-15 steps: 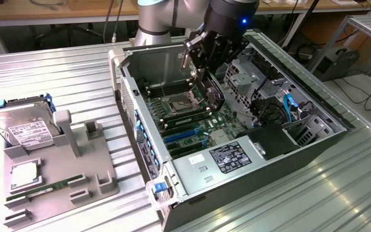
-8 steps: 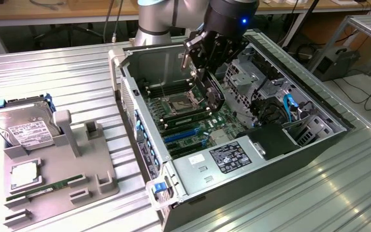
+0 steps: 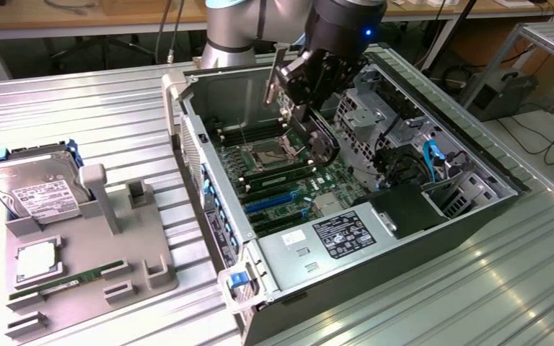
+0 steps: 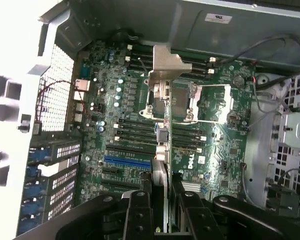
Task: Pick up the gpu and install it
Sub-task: 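Insert the gpu into the slot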
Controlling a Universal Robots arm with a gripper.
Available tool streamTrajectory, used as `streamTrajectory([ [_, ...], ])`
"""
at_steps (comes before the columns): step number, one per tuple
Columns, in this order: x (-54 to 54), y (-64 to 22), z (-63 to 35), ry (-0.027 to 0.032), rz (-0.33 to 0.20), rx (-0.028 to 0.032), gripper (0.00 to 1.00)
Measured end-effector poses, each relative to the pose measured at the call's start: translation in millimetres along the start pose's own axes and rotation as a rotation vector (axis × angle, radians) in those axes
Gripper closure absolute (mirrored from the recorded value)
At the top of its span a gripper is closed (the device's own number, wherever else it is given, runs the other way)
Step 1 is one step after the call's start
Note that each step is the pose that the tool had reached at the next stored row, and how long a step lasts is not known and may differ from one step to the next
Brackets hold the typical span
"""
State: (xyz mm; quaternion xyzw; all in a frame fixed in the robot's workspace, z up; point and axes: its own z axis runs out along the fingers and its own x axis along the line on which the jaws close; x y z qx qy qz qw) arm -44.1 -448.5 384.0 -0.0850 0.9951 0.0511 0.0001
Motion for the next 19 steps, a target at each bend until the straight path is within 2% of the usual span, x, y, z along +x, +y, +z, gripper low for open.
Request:
streamTrajectory([
  [6, 0.0, -0.2, 2.2, 0.0137, -0.134, -0.0013, 0.74],
  [7, 0.0, -0.3, 2.9, 0.0172, -0.169, -0.0016, 0.74],
  [17, 0.1, -0.8, 7.7, 0.0389, -0.381, -0.0034, 0.74],
  [19, 0.1, -1.0, 9.4, 0.0463, -0.453, -0.004, 0.74],
])
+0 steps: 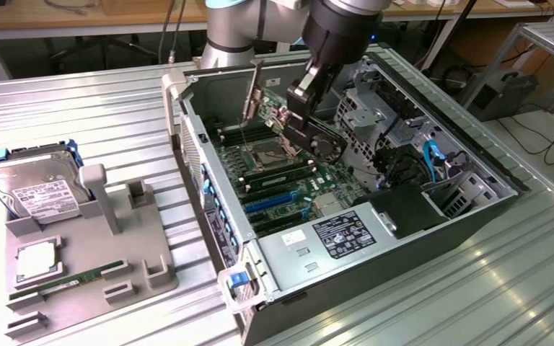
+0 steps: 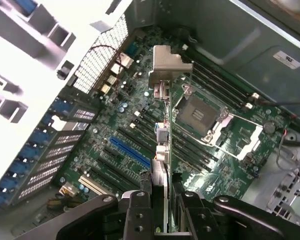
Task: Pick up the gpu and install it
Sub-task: 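Insert the gpu into the slot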
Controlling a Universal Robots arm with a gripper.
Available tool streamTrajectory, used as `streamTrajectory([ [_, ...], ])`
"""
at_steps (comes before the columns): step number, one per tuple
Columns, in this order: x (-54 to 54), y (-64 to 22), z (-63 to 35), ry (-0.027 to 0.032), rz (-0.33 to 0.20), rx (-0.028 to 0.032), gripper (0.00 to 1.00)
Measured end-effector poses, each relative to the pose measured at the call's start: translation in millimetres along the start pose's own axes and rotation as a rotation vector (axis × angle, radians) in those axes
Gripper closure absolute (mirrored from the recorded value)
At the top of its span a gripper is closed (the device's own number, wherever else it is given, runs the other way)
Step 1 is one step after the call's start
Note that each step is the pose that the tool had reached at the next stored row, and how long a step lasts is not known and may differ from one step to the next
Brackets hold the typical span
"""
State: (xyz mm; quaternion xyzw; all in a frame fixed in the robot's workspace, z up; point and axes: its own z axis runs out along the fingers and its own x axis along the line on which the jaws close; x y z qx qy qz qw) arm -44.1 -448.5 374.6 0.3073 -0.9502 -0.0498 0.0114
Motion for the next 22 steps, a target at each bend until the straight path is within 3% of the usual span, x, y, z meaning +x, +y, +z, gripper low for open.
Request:
streamTrajectory([
  [8, 0.0, -0.4, 3.6, 0.0165, -0.16, -0.0014, 0.74],
  [14, 0.1, -0.8, 7.6, 0.0353, -0.345, -0.0031, 0.74],
  [22, 0.1, -1.1, 10.7, 0.0516, -0.504, -0.0045, 0.74],
])
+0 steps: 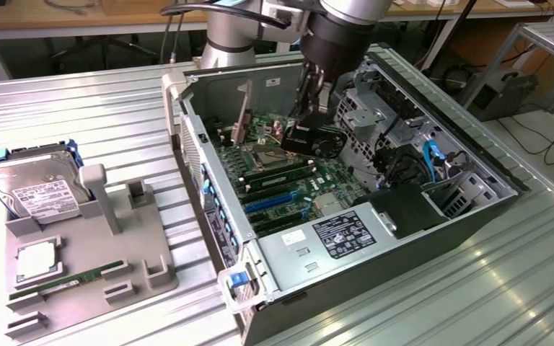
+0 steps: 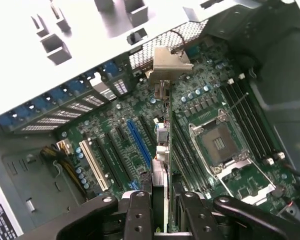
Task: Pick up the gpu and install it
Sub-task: 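Insert the gpu into the slot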
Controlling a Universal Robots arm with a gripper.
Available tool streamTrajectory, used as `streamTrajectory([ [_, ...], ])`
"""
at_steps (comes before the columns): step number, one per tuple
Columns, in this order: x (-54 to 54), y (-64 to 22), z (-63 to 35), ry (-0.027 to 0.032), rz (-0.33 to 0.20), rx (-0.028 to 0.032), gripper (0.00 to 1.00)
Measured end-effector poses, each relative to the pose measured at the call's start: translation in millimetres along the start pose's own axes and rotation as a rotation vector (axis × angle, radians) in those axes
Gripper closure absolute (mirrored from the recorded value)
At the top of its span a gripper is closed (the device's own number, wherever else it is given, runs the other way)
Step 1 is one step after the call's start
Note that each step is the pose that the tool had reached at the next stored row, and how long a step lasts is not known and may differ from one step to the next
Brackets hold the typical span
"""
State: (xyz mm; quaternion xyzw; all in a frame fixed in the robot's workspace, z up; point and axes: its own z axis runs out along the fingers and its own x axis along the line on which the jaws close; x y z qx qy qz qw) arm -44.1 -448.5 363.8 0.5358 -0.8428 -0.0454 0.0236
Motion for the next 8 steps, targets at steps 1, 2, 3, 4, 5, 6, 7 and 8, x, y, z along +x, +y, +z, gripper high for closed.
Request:
streamTrajectory([
  [1, 0.0, 0.0, 0.4, 0.002, -0.019, -0.0002, 0.74],
  [2, 0.0, -0.1, 0.7, 0.0038, -0.037, -0.0003, 0.74],
  [3, 0.0, -0.1, 1.1, 0.0056, -0.055, -0.0004, 0.74],
  [4, 0.0, -0.2, 1.5, 0.0073, -0.072, -0.0004, 0.74],
  [5, 0.0, -0.2, 1.9, 0.009, -0.09, -0.0004, 0.74],
  [6, 0.0, -0.2, 2.3, 0.0109, -0.109, -0.0003, 0.74],
  [7, 0.0, -0.3, 2.6, 0.0126, -0.126, -0.0002, 0.74],
  [8, 0.0, -0.4, 3.1, 0.0144, -0.146, 0.0, 0.74],
])
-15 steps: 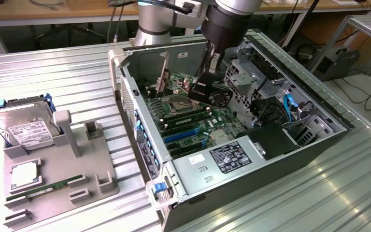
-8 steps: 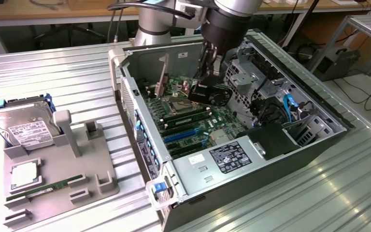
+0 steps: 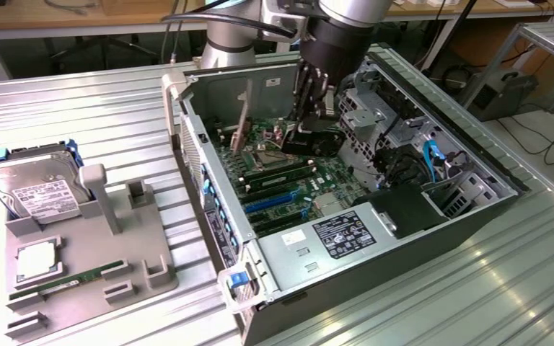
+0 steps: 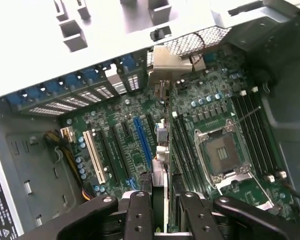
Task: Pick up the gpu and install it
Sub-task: 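Insert the gpu into the slot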
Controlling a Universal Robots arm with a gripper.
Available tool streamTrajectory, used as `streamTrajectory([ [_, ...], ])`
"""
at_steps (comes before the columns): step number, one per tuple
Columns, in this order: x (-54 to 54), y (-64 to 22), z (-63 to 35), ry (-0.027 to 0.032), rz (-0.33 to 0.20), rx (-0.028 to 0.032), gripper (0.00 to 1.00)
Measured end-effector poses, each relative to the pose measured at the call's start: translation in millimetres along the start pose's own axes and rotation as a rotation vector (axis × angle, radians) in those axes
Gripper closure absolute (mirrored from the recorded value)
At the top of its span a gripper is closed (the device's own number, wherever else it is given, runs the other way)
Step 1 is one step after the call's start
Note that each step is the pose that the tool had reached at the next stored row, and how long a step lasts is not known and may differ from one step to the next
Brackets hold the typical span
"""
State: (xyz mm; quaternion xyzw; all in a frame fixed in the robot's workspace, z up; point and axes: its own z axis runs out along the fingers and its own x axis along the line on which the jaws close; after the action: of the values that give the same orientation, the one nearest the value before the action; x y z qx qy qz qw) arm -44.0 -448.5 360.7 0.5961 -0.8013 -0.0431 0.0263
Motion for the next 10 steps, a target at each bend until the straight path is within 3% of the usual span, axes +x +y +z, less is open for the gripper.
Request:
streamTrajectory([
  [10, 0.1, -0.4, 4.8, 0.0168, -0.19, 0.0069, 0.74],
])
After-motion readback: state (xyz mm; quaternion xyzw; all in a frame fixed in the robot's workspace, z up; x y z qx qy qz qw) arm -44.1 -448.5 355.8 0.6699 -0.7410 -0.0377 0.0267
